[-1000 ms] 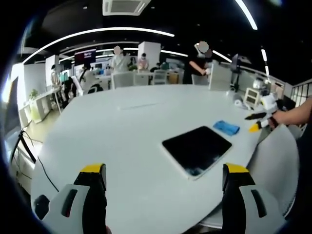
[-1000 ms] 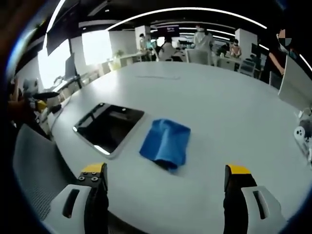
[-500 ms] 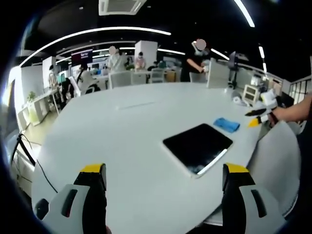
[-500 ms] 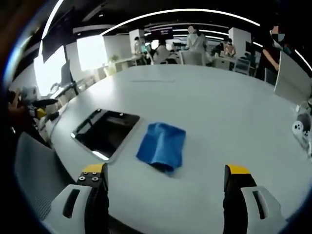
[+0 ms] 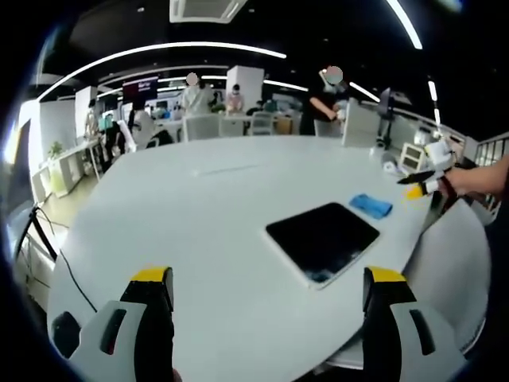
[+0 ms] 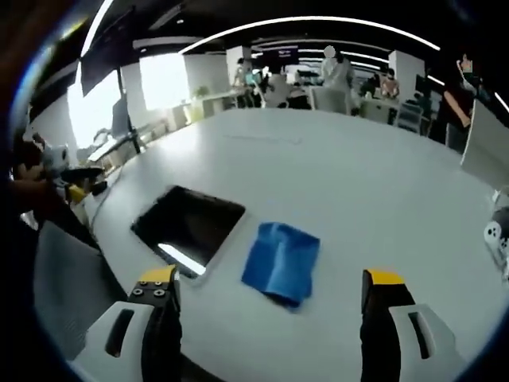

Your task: Wipe the mirror surface with the cleaning cloth until all visible marks leave the cleaned area.

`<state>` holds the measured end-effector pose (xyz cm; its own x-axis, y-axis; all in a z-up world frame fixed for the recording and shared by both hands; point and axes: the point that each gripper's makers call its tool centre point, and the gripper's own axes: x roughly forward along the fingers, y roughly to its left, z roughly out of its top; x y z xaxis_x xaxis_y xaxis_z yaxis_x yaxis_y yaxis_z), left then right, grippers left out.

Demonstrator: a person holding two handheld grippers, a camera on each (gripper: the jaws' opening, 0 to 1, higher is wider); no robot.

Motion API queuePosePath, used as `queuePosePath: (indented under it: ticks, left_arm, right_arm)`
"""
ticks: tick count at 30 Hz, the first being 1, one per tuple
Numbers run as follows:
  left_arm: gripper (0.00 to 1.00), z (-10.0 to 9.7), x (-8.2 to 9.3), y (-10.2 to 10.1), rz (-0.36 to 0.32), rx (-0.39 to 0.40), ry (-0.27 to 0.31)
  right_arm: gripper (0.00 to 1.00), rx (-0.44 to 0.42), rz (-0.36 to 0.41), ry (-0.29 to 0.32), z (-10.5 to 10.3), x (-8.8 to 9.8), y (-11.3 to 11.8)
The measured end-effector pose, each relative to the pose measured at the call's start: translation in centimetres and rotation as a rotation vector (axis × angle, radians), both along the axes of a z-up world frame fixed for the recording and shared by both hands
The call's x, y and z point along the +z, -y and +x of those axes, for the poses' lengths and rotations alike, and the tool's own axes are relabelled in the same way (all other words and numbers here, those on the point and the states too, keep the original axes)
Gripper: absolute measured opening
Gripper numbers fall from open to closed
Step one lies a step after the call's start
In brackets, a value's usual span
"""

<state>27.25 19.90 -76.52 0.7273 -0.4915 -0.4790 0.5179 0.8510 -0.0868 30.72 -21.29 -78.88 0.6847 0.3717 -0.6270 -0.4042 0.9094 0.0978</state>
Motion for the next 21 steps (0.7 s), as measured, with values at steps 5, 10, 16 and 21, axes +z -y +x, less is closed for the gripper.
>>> queuePosePath:
  ticks: [5,10,16,21]
  left_arm:
    - [1.00,-0.3,0.0,-0.6,0.005,0.014,-0.002]
    - [1.00,-0.5,0.2,-1.1,0.008,0.032,0.001]
    - [1.00,-0.5,0.2,-1.3,0.003,0.047,0.004]
    - [1.00,-0.9,0.0,-1.0,0.003,0.053,0.000]
  right_arm:
    - [0.92,-0.056,0.040,0.018,2.6,1.5,-0.4]
    - [0.85,-0.040,0.004,0.017,3.7,1.1,-1.2]
    - [0.78,-0.063,0.003,-0.005,5.0,0.4,-0.9]
    - [0.65,-0.061,-0.015,-0.025,5.2,-1.1,-0.6]
